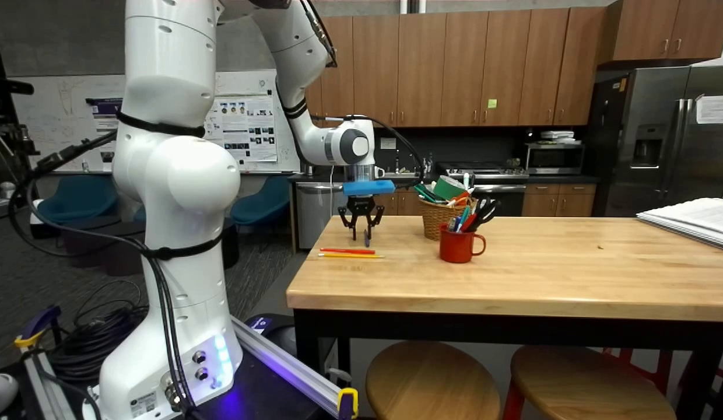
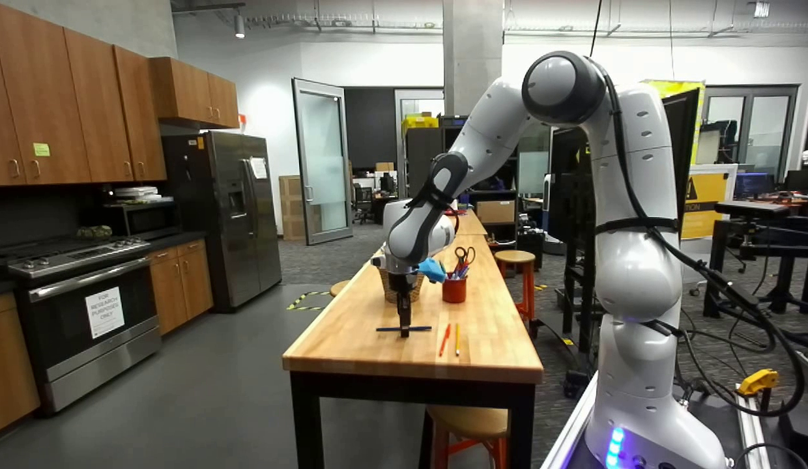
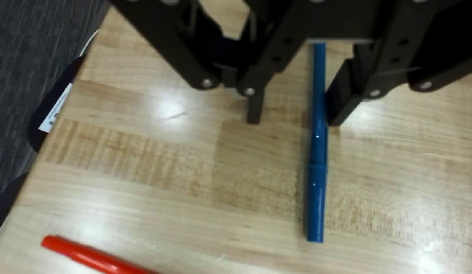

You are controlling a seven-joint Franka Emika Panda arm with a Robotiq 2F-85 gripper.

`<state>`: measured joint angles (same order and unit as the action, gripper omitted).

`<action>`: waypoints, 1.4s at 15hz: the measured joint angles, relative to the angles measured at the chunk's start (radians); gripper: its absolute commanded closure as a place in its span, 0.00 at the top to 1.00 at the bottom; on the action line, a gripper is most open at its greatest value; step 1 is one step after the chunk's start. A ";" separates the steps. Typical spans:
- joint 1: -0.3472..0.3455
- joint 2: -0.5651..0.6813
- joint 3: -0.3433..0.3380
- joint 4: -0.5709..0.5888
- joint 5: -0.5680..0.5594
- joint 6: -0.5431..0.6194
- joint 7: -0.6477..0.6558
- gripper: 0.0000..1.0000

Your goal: Put the pens together

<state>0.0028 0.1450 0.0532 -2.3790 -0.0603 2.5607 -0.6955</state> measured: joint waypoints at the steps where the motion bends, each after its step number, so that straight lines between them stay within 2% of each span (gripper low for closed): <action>1: 0.000 -0.006 0.000 -0.006 -0.003 0.001 0.000 0.05; 2: 0.000 -0.010 0.000 -0.010 -0.006 0.001 -0.001 0.00; 6: -0.001 -0.022 0.000 -0.023 -0.022 0.001 -0.013 0.02; 12: -0.006 -0.037 0.000 -0.025 -0.023 -0.010 -0.154 0.02; 15: -0.011 -0.045 -0.001 -0.025 -0.019 -0.019 -0.274 0.02; 21: -0.027 -0.047 -0.001 -0.029 0.014 -0.039 -0.641 0.02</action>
<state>-0.0238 0.0979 0.0521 -2.4079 -0.0461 2.5214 -1.3366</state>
